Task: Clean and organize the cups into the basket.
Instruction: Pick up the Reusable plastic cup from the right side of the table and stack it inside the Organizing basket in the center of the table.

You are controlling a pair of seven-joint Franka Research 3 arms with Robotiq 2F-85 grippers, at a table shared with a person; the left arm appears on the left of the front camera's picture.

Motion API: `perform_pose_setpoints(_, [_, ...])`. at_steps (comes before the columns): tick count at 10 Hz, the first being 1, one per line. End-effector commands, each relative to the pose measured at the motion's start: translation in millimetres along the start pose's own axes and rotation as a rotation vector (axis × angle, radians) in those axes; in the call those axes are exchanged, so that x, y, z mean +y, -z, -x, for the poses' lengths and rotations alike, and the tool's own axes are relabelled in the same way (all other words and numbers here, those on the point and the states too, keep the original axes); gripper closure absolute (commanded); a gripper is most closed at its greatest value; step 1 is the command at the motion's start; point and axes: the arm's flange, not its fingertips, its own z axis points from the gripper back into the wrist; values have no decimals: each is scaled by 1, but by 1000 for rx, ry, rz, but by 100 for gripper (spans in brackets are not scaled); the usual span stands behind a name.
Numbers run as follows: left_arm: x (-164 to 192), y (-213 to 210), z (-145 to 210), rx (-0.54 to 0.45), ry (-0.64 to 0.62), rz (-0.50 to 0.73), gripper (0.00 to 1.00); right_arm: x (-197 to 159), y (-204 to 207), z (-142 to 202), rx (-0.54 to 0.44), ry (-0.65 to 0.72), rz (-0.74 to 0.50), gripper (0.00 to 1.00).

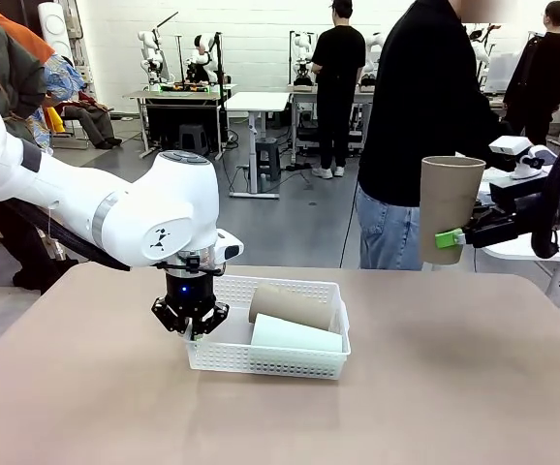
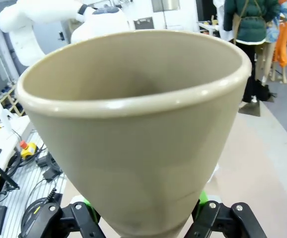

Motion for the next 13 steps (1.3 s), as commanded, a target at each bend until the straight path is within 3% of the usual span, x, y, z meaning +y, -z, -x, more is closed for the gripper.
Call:
perform_pose_setpoints(1, [0, -1, 1, -12, 12, -13, 100, 0, -1, 5, -16, 3, -32, 39])
perform_pose_setpoints(6, [0, -1, 1, -12, 12, -13, 100, 0, -1, 5, -16, 3, -32, 39])
perform_pose_setpoints(7, [0, -1, 1, -12, 12, -13, 100, 1, 0, 3, -8, 6, -18, 20])
perform_pose_setpoints(10, [0, -1, 1, -12, 12, -13, 100, -16, 42, -73, 261, 35, -42, 20])
perform_pose_setpoints(13, [0, -1, 1, -12, 12, -13, 100, -21, 117, -135, 593, 123, -107, 20])
